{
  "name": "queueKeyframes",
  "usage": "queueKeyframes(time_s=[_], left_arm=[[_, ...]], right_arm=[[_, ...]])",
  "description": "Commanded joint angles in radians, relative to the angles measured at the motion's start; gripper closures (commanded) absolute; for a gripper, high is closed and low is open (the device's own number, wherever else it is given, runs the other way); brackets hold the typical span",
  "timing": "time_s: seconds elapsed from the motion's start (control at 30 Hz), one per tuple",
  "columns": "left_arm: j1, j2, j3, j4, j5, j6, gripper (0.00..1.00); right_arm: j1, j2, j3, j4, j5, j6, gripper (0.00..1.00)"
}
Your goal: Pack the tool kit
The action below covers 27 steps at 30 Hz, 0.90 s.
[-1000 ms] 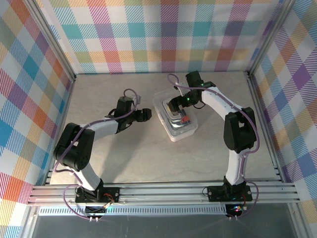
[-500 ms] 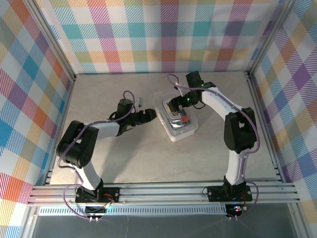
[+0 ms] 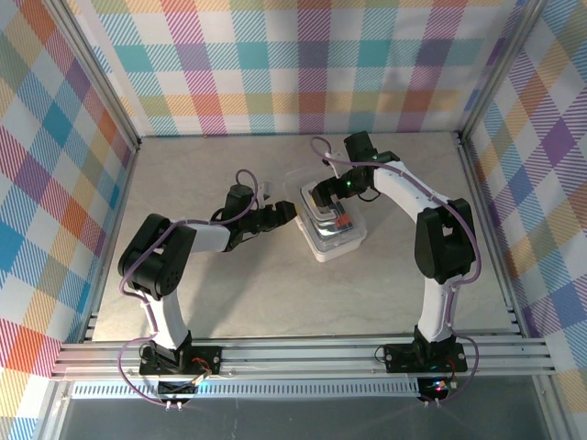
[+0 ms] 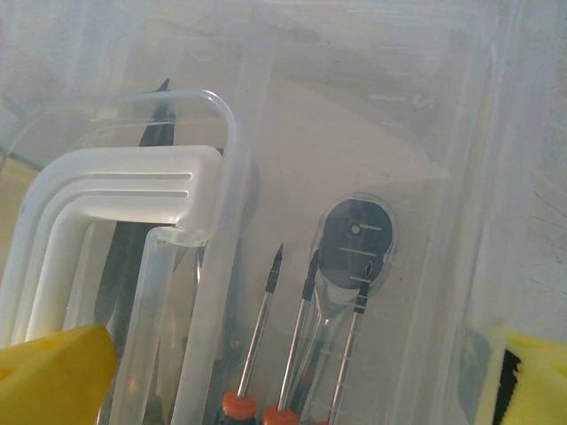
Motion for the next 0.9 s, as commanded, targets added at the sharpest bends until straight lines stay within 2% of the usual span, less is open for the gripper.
queueKeyframes(time_s=[0.0, 0.37, 0.87], left_arm=[[-0.007, 0.016, 0.027, 0.067, 0.018, -0.022, 0.33], [-0.030, 0.060, 0.047, -0.002, 0.003, 0.005, 0.33], [-0.033, 0.034, 0.024, -0.119, -0.021, 0.067, 0.34]], right_arm=[[0.021, 0.096, -0.056, -0.152, 0.045, -0.031, 0.01], [0.021, 0.101, -0.047, -0.157, 0.046, -0.036, 0.01], [0.021, 0.101, -0.052, -0.154, 0.046, -0.036, 0.01]])
